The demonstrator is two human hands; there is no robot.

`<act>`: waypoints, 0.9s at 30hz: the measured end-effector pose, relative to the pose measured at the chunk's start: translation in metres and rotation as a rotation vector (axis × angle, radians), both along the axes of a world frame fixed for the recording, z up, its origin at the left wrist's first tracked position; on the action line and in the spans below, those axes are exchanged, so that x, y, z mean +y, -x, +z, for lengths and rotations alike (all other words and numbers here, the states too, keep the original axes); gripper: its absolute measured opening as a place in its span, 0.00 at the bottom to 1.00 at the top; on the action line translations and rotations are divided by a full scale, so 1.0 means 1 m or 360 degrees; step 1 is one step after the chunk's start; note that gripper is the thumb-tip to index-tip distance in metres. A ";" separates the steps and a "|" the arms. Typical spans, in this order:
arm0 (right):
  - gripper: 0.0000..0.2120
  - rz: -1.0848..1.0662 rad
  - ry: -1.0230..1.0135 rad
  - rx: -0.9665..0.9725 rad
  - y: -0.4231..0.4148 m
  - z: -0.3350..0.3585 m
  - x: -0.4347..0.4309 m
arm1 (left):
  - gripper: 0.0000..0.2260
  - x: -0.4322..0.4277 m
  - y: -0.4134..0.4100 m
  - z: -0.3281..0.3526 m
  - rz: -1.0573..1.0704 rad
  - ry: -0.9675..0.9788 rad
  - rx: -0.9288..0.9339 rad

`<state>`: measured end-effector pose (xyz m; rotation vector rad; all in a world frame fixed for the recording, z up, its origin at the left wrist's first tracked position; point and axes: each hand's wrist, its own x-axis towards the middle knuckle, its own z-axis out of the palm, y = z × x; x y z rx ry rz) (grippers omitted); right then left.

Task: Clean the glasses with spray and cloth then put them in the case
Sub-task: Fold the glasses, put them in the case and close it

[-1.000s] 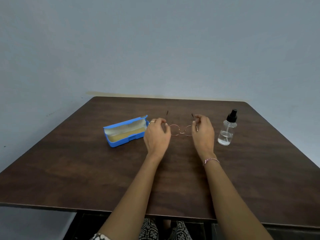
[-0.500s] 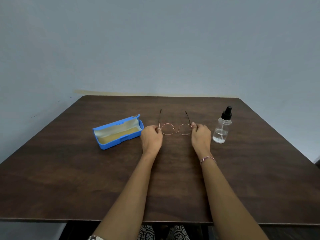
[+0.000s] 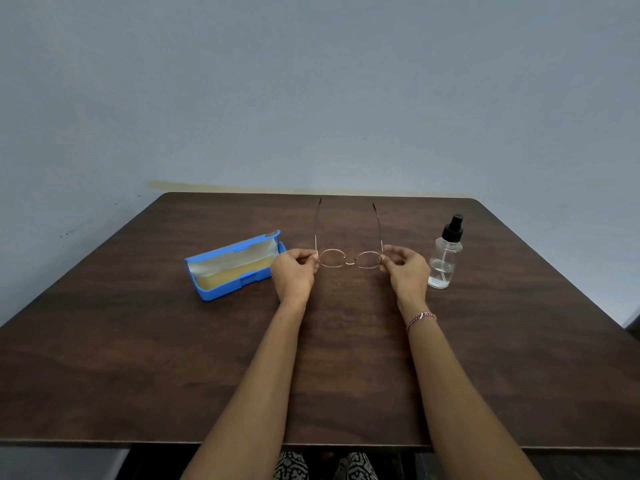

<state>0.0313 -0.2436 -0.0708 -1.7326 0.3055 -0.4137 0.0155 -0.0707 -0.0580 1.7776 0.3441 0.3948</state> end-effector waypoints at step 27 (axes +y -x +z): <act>0.07 0.0222 0.0072 -0.0055 0.000 0.005 0.002 | 0.15 0.004 0.001 0.005 -0.0137 0.0287 -0.0278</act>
